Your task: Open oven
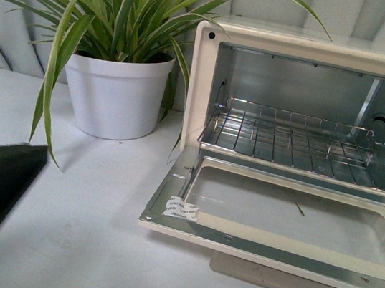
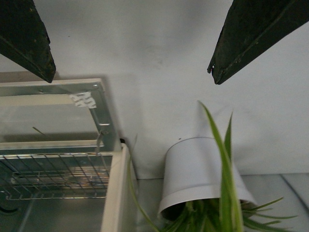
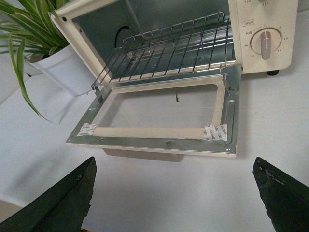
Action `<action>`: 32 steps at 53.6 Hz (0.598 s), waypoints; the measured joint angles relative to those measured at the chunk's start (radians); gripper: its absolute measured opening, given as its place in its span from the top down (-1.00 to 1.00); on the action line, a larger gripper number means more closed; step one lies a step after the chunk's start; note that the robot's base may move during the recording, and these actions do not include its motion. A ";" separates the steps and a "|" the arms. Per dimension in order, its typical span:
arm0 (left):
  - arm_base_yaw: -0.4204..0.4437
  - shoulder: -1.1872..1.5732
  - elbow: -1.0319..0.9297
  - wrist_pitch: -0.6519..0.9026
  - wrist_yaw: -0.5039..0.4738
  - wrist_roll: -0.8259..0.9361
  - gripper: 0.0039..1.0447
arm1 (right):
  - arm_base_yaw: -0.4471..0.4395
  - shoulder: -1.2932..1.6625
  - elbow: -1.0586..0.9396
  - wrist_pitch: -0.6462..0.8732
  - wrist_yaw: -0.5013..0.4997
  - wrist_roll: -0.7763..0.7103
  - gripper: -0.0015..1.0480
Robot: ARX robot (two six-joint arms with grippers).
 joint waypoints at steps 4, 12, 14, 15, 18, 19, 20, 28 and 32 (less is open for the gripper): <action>0.039 -0.080 -0.040 -0.032 0.005 -0.016 -0.88 | -0.014 -0.059 -0.018 -0.012 -0.012 0.005 -0.82; 0.109 -0.273 -0.102 -0.160 0.032 -0.056 -0.88 | -0.027 -0.092 -0.074 0.000 -0.033 0.012 -0.82; 0.127 -0.323 -0.112 -0.200 0.039 -0.061 -0.88 | -0.039 -0.098 -0.088 0.004 -0.047 0.014 -0.82; 0.136 -0.348 -0.118 -0.219 0.041 -0.063 -0.88 | -0.042 -0.100 -0.091 0.005 -0.050 0.015 -0.82; 0.165 -0.423 -0.129 -0.280 0.056 -0.072 -0.88 | -0.057 -0.109 -0.108 0.011 -0.061 0.018 -0.82; 0.169 -0.435 -0.131 -0.290 0.056 -0.072 -0.88 | -0.061 -0.114 -0.114 0.015 -0.060 0.019 -0.82; 0.178 -0.458 -0.134 -0.307 0.056 -0.072 -0.88 | -0.063 -0.118 -0.120 0.020 -0.058 0.019 -0.82; 0.246 -0.585 -0.148 -0.396 0.101 -0.086 -0.88 | -0.041 -0.145 -0.159 0.033 -0.016 0.022 -0.82; 0.272 -0.600 -0.148 -0.404 0.117 -0.091 -0.88 | -0.023 -0.154 -0.169 0.047 -0.002 0.033 -0.82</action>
